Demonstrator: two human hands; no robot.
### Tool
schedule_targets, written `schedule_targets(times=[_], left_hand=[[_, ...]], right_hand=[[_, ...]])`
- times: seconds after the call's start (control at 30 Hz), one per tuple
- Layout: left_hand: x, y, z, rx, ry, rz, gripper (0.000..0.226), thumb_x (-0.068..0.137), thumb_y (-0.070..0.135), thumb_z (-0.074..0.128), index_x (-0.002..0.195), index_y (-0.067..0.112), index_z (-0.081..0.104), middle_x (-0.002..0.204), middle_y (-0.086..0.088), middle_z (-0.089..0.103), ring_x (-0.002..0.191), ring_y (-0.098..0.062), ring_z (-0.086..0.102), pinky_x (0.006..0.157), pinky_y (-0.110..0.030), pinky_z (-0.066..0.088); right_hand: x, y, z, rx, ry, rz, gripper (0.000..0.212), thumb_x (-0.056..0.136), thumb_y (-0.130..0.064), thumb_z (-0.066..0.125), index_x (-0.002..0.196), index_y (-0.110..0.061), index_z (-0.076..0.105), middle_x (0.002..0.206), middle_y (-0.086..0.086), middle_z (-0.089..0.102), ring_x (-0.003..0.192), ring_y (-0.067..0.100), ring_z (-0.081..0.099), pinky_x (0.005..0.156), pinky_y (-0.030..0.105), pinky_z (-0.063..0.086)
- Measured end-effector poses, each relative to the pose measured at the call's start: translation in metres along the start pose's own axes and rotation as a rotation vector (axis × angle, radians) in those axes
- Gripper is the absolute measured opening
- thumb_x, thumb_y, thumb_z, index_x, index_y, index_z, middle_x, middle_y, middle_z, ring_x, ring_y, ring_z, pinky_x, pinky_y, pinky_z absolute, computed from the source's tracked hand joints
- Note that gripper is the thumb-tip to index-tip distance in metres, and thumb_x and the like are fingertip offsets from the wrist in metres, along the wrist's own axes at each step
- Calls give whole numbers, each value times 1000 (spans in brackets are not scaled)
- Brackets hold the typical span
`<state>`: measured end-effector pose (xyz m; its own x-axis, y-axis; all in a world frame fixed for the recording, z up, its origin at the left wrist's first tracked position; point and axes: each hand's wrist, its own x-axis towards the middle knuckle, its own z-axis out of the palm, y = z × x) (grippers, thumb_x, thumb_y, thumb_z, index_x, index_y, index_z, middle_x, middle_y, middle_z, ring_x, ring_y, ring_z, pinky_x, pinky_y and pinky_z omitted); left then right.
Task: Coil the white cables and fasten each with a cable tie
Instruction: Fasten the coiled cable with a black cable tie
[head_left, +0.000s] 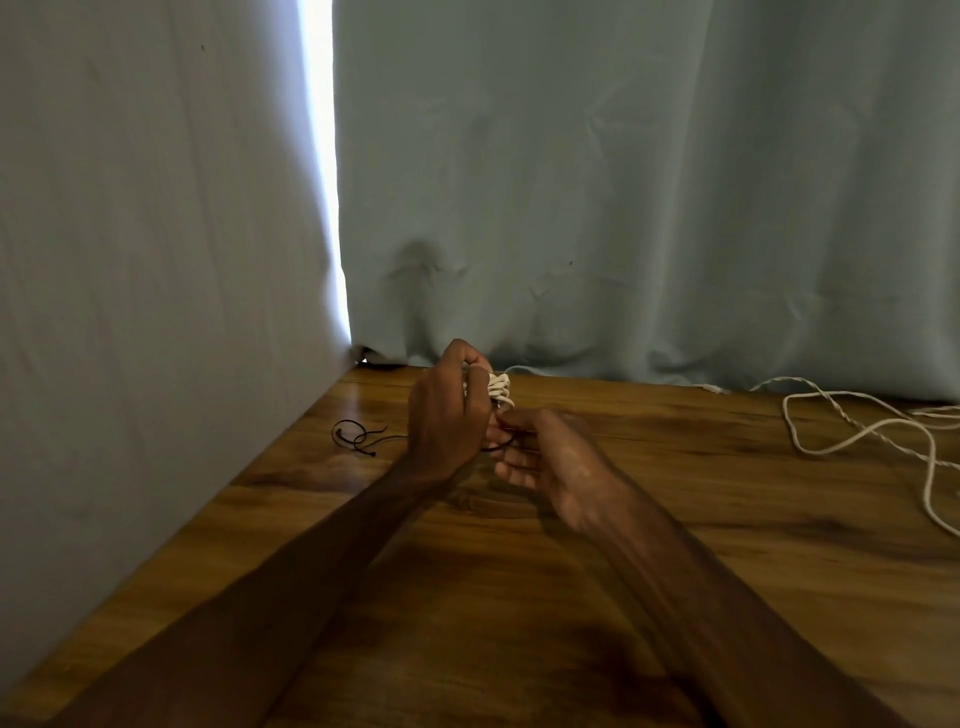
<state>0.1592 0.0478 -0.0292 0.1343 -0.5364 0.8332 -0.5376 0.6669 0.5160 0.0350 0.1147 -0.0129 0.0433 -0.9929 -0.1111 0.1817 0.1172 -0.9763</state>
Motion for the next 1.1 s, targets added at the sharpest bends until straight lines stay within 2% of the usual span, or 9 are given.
schedule_targets(times=[0.17,0.3,0.4,0.6,0.7,0.83,0.93,1.0,1.1], left_hand=[[0,-2,-2,-45,-13,-10,24,94,21,46,91,10,67,73,6,66,64,-4,62,57,-26,46],[-2,1,2,-94,-42,-10,20,93,20,49,91,11,66,76,11,66,68,-5,64,59,-28,49],[-2,1,2,-121,-72,-16,19,92,20,50,91,10,66,76,6,68,68,-8,65,60,-34,52],[0,-6,-2,-151,-150,-74,18,93,24,53,94,11,66,79,4,70,71,-12,69,61,-35,55],[1,-3,-2,-195,-195,-123,18,95,26,55,96,11,66,80,2,72,72,-12,70,63,-31,55],[1,-1,-3,-254,-258,-118,10,101,19,59,96,12,64,79,2,71,68,-12,69,61,-29,54],[0,-1,-2,-221,-258,-95,11,100,22,57,95,13,63,78,1,71,67,-14,69,60,-35,55],[0,-3,0,-166,-233,-82,16,99,26,53,95,14,63,77,2,71,66,-13,69,59,-38,55],[3,-7,1,-129,-189,-103,19,99,27,51,96,13,64,79,5,70,68,-6,68,60,-34,55]], right_hand=[[-3,0,5,14,9,-6,20,99,-15,58,97,-13,78,86,0,79,73,11,67,67,28,55],[-3,1,4,50,15,-8,19,99,-16,59,91,-13,76,73,-3,72,66,9,61,64,26,52],[-3,2,6,22,-28,-41,17,100,-18,58,93,-9,71,67,-3,66,62,9,59,61,26,52],[0,-2,2,-48,-112,-23,17,103,-18,56,98,-11,70,82,0,72,78,13,68,69,29,57],[-1,-7,-1,-32,-138,0,18,103,-13,52,96,-11,68,75,-1,70,76,14,70,72,31,57],[1,-10,-4,-16,-121,5,21,102,-5,46,99,-7,67,62,-4,59,62,12,63,68,32,56],[3,-10,-5,-27,-118,16,17,103,-9,48,104,-7,66,57,-5,54,58,12,59,63,31,55],[2,-12,-8,-113,-90,19,16,102,-14,55,103,-8,69,56,-5,55,57,13,59,61,30,55],[6,-20,-21,-267,22,-32,21,96,-15,62,112,-5,72,58,-4,60,57,13,59,59,28,52]])
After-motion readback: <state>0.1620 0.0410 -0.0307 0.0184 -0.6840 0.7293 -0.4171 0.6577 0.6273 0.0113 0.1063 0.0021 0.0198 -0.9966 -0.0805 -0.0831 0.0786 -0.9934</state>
